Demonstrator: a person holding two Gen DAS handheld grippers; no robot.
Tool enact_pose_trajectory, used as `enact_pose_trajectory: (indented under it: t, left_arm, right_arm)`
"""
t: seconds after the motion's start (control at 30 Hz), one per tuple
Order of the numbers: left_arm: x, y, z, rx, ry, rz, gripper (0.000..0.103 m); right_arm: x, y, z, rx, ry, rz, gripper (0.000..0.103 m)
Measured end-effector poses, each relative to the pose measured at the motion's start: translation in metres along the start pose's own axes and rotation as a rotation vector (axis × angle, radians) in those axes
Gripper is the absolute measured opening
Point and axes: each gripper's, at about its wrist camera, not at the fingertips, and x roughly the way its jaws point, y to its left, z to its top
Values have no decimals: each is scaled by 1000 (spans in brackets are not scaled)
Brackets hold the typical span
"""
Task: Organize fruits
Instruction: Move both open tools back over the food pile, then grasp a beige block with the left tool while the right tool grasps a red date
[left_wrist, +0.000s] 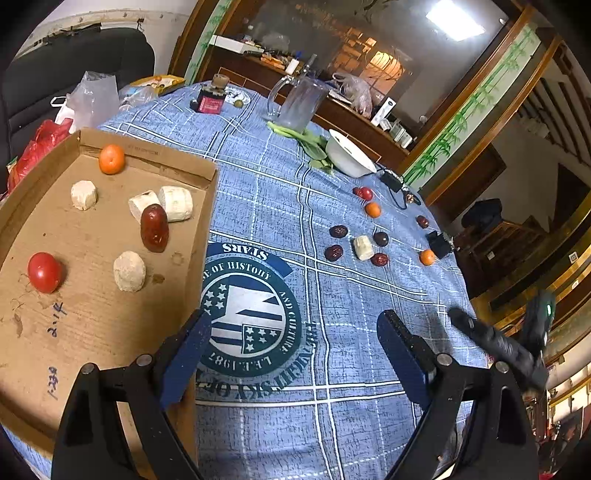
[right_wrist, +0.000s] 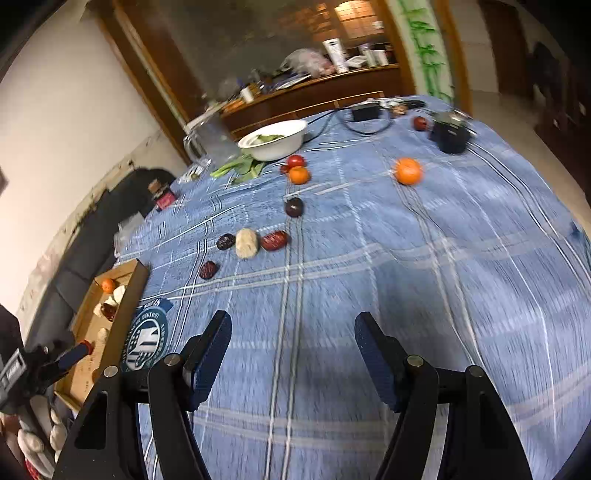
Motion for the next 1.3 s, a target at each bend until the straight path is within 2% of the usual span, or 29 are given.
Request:
enact_pose_trajectory:
  t: [0.13,0.23,0.3,0.43,0.47,0.67,0.7,0.77,0.8,0.97,1.07,1.17,1.27,1.3]
  left_arm:
    - [8,-13,7,33,3,-8,88]
    - [19,-33,17,94,7,-6,83]
    - [31,-45,22,126,14,-7,76]
    - [67,-65,28,170,56,-14,68]
    - [73,-67,28,172,64,-14,67]
    - [100,-65,29,153,88,14,67]
    - [101,-64,29,149,91,17,67]
    - [102,-61,30,139,94,27,67]
    - [102,-60,30,135,95,33,67]
    - [114,-78,29,184,111,64,67]
    - [128,-94,31,207,114,64,67]
    - [140,-110,33,236,93,65,66]
    - [154,-124,38,265,82,60,47]
    - [159,-128,39,274,79,61,46]
  right_arm:
    - [47,19,34,-86,20,-38,73]
    - [84,32,54,-104,55,15,69]
    - [103,41,60,-137,63,32,63]
    - [132,58,60,-205,95,44,57]
    - [135,63,60,-238,80,31,57]
    - [150,76,57,-335,80,-10,56]
    - [150,78,56,-354,79,-20,47]
    - [149,80,53,-376,84,-33,36]
    - [149,78,55,-361,88,-15,36]
    - [125,32,69,-102,110,211,37]
    - [115,7,76,-14,77,202,37]
    - [116,-9,79,31,82,193,37]
    - [120,-10,81,23,90,169,36]
    - [120,-9,81,17,91,166,36]
